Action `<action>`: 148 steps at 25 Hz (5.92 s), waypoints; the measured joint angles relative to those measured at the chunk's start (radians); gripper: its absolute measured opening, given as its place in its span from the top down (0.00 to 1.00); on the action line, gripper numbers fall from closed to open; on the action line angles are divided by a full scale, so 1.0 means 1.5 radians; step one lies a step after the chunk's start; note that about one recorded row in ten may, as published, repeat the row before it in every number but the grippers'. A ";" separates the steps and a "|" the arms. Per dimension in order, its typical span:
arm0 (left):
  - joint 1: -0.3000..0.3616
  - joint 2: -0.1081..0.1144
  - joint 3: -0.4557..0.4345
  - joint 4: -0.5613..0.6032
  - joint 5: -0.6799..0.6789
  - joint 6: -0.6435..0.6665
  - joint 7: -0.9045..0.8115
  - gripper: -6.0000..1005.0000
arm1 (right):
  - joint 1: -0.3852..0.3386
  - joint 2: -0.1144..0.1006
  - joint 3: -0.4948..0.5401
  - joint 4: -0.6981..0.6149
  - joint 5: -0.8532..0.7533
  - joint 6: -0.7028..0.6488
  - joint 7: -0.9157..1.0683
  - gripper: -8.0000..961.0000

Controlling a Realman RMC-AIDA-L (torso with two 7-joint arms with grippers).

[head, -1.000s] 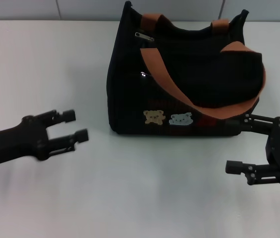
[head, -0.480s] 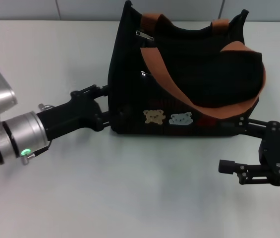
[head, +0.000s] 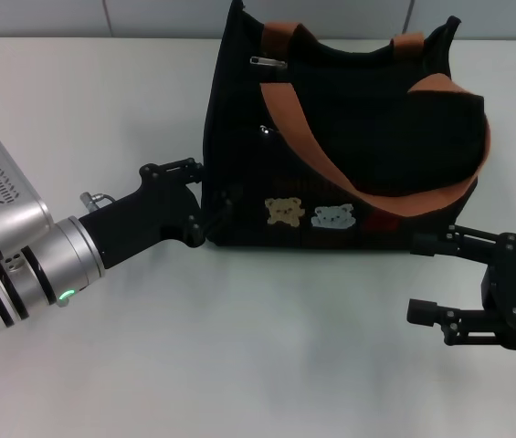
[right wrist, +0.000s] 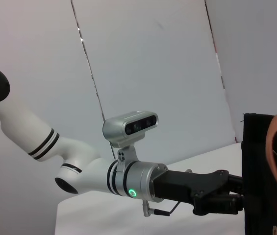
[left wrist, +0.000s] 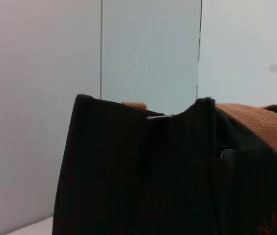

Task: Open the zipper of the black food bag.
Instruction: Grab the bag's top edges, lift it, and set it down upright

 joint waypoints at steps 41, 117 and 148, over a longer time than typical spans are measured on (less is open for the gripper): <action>0.004 0.001 0.000 -0.002 0.001 0.003 0.014 0.91 | 0.005 0.002 0.004 0.007 0.003 0.008 0.005 0.13; 0.113 0.010 0.090 0.526 0.025 0.333 -0.107 0.92 | 0.078 0.025 0.081 0.321 0.206 0.093 -0.094 0.13; 0.106 0.008 0.075 0.455 0.019 0.369 -0.051 0.92 | 0.172 0.028 0.057 0.482 0.282 0.250 -0.481 0.13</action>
